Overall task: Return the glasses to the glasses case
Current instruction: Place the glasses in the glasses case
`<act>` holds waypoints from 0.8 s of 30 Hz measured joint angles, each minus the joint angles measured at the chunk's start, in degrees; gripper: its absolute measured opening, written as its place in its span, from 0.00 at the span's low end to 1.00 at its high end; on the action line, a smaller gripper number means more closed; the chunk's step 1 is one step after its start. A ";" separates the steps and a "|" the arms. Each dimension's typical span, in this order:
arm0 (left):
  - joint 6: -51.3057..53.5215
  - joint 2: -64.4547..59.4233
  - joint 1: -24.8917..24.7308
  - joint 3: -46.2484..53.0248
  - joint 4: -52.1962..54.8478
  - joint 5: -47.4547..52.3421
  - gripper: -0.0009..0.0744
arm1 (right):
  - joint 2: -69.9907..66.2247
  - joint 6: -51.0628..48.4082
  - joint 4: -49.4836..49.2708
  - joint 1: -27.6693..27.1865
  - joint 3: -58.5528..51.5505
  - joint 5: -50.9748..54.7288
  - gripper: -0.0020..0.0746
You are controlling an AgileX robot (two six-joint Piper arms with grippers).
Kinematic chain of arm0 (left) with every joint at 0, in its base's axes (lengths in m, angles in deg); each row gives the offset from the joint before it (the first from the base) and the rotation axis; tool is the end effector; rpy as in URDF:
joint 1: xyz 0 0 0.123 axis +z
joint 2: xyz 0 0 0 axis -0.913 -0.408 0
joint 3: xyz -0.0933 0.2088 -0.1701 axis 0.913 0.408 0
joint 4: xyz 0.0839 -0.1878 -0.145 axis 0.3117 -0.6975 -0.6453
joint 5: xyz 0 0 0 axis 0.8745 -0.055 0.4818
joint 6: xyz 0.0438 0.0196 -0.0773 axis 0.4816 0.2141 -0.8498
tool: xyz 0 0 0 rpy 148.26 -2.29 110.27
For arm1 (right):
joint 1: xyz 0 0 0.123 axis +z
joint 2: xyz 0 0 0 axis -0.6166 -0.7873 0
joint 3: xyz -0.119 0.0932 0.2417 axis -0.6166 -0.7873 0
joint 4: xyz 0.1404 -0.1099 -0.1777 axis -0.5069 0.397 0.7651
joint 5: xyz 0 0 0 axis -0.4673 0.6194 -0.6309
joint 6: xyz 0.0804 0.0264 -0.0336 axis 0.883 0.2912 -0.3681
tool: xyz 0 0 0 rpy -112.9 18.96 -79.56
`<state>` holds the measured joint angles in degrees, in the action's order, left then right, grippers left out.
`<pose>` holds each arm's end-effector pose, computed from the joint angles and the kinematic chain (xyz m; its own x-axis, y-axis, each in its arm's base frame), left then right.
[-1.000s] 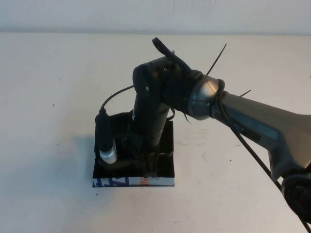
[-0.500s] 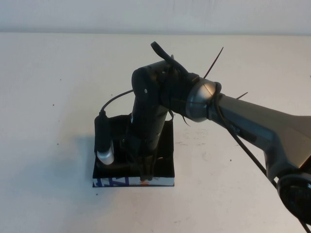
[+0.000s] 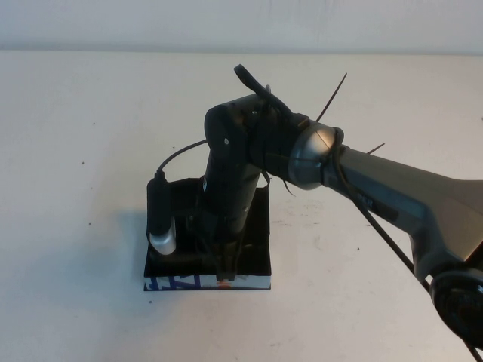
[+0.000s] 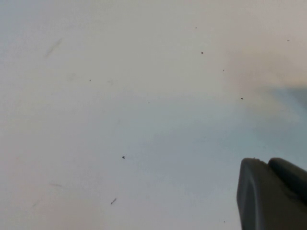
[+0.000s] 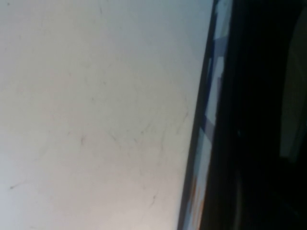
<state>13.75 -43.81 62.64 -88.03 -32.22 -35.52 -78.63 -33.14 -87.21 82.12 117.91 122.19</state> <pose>0.0528 0.0009 0.1714 -0.2917 0.0272 -0.9561 0.0189 0.9996 0.0227 0.3305 0.3379 0.2053 0.2048 -0.9564 -0.2082 -0.9786 -0.1960 -0.0623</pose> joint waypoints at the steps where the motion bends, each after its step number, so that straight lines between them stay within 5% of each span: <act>1: 0.00 0.00 0.00 0.00 0.00 0.00 0.01 | 0.00 0.00 0.00 0.00 0.00 0.00 0.17; 5: 0.00 0.00 0.00 0.00 0.00 0.00 0.01 | 0.00 0.10 0.12 0.00 0.00 0.00 0.35; 10: 0.00 0.00 0.00 0.00 0.00 0.00 0.01 | 0.00 1.56 0.83 0.00 0.00 -0.10 0.44; 19: 0.00 0.00 0.00 0.00 0.00 0.00 0.01 | 6.44 4.04 5.03 0.00 0.00 0.00 0.45; 24: 0.00 0.00 0.00 0.00 0.00 0.00 0.01 | 11.43 10.07 9.07 0.00 0.00 0.22 0.36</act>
<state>13.75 -43.81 62.64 -88.03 -32.22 -35.52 -67.20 -23.07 -78.15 82.12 117.91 122.41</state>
